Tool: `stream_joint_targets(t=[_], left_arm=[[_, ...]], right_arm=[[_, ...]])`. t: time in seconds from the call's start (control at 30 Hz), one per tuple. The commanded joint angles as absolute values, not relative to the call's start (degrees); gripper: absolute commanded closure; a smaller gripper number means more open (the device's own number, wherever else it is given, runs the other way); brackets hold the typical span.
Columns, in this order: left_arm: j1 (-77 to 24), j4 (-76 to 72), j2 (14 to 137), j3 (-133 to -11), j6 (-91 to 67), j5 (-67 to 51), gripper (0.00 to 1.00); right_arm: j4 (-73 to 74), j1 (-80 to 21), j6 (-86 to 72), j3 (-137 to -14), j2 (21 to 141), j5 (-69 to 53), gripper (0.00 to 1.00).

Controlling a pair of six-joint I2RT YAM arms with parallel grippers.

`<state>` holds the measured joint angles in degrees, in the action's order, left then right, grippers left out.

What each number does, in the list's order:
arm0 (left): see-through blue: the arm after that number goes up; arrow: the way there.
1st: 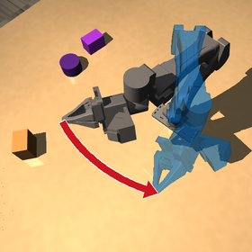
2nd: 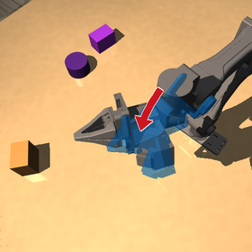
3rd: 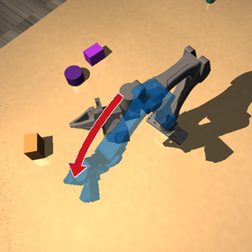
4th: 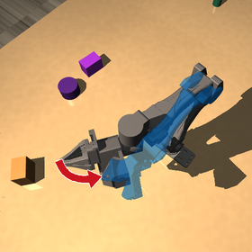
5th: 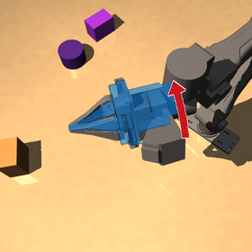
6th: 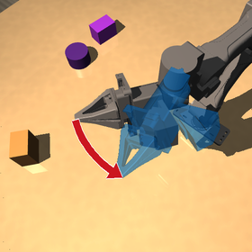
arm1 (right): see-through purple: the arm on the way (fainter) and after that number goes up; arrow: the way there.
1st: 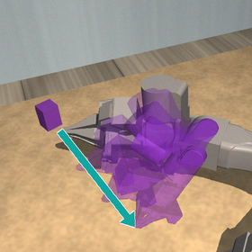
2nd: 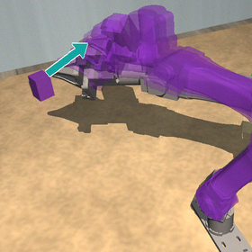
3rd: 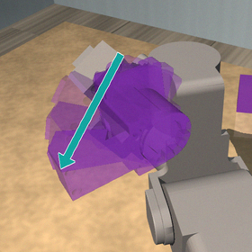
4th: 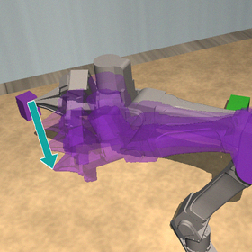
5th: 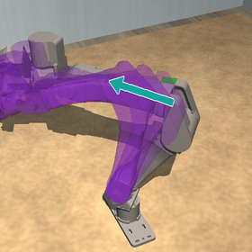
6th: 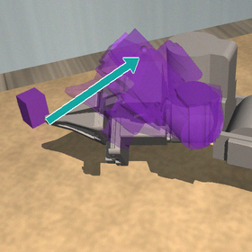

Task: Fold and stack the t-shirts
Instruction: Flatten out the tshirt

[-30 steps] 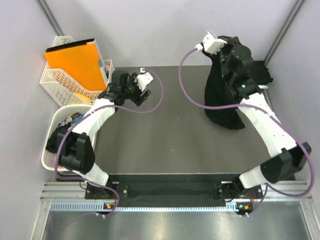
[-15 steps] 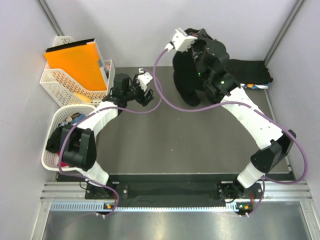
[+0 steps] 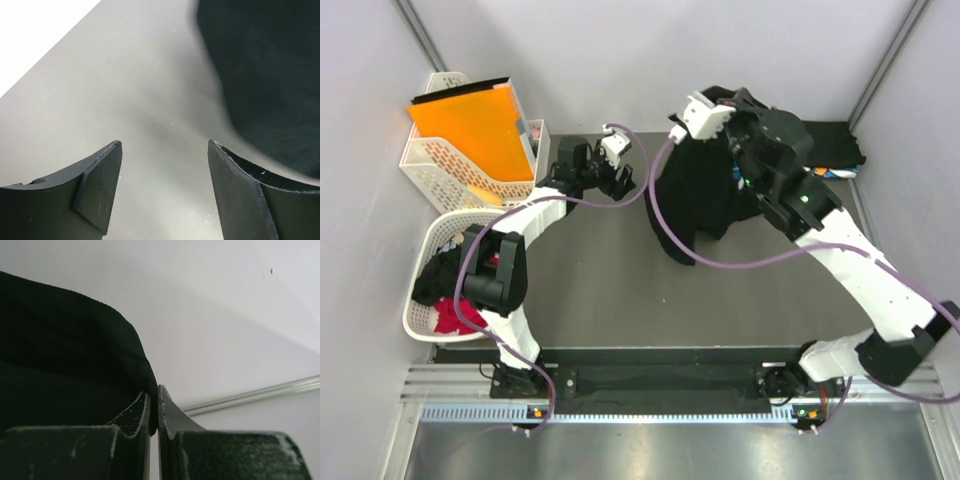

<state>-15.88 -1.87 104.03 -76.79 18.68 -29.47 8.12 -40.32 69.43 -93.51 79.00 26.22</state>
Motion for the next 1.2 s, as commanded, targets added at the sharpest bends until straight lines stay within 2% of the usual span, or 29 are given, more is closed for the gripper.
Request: stream_joint_targets(t=[0.0, 0.1, 0.3, 0.47, 0.63, 0.83, 1.17], left_arm=[[-15.6, -6.0, 104.2, -78.9, 17.2, -33.7, 0.26], [-15.6, -6.6, 105.2, -79.9, 15.7, -37.3, 0.25], [-15.6, -7.2, 111.2, -86.0, 11.1, -56.0, 0.24], [-15.9, -13.4, 117.4, -92.2, 0.3, -68.2, 0.22], [-17.8, -16.0, 121.6, -96.3, -6.6, -73.1, 0.21], [-19.1, -16.5, 119.6, -92.3, -4.5, -78.7, 0.21], [-20.6, -19.4, 121.8, -89.3, -1.8, -79.6, 0.2]], right_arm=[[9.7, -40.2, 68.4, -91.5, 72.4, 26.9, 1.0], [10.0, -40.1, 68.6, -90.7, 71.5, 27.4, 1.0], [10.5, -39.9, 69.0, -89.2, 69.7, 27.9, 1.0], [10.4, -39.8, 69.3, -86.3, 67.0, 29.2, 1.0], [9.7, -39.8, 69.8, -85.9, 66.8, 30.9, 1.0], [7.5, -39.2, 71.1, -86.3, 67.9, 30.3, 1.0], [8.2, -39.2, 72.2, -90.3, 69.3, 30.5, 1.0]])
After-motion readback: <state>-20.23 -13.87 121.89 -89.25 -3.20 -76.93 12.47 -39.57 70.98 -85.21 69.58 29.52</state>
